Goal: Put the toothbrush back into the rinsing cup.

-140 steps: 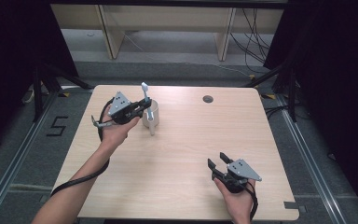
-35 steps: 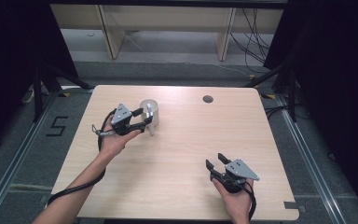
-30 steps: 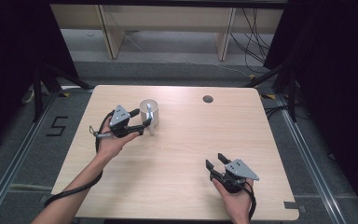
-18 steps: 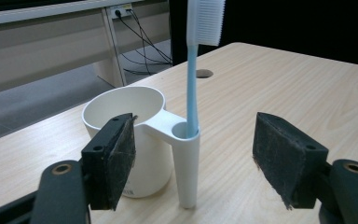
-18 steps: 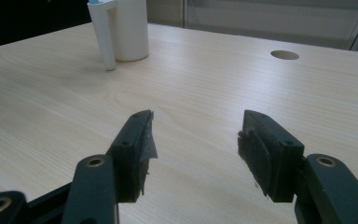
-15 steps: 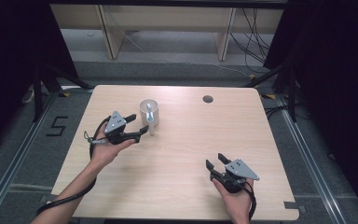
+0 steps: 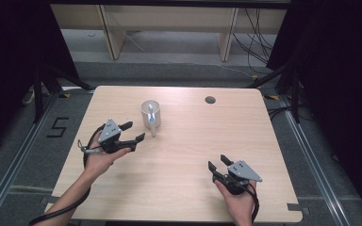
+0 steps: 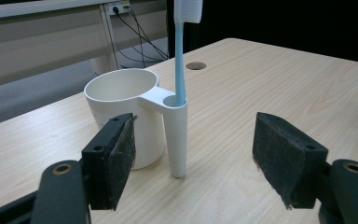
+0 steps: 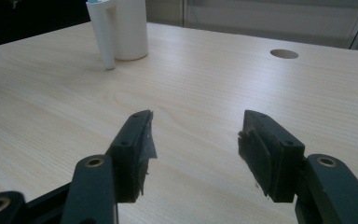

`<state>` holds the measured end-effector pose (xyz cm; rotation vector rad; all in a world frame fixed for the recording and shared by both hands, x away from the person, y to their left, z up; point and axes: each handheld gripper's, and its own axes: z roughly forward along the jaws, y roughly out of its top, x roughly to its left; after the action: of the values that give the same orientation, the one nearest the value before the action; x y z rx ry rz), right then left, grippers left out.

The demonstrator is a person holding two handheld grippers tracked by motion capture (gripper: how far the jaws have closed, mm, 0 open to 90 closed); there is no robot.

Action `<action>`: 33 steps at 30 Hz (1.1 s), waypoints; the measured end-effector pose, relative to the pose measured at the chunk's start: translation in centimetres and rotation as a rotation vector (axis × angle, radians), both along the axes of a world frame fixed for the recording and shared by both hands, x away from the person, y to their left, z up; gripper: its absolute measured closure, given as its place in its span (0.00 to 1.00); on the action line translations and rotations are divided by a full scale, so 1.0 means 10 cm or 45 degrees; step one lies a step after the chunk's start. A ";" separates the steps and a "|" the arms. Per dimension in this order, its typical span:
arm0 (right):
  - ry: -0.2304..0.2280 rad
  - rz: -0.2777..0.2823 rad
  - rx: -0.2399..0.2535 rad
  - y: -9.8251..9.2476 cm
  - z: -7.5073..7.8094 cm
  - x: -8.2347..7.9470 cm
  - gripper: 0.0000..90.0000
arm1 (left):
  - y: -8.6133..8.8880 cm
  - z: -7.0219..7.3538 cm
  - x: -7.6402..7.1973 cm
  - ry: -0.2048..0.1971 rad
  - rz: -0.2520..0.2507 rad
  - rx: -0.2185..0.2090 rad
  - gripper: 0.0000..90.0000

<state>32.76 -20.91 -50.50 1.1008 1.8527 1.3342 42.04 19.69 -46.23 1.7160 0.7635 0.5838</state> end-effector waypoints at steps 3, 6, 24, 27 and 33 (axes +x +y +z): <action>0.003 -0.001 0.000 0.00 0.00 0.00 0.49 | 0.05 -0.01 -0.04 -0.035 -0.006 0.023 0.33; 0.006 0.005 0.000 0.00 0.00 0.00 0.49 | 0.06 -0.03 -0.08 -0.029 0.001 0.001 0.33; 0.038 0.010 0.032 0.02 0.01 -0.01 0.49 | 0.30 -0.20 -0.37 -0.035 0.051 0.039 0.32; 0.038 0.010 0.032 0.02 0.00 -0.01 0.49 | 0.34 -0.24 -0.40 -0.030 0.067 0.040 0.32; 0.032 0.002 0.005 0.01 0.01 -0.01 0.49 | 0.43 -0.31 -0.46 -0.026 0.100 0.033 0.32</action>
<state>32.62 -20.81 -50.44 1.1233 1.8704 1.3315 37.44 23.95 -49.35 1.7078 0.8147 0.6664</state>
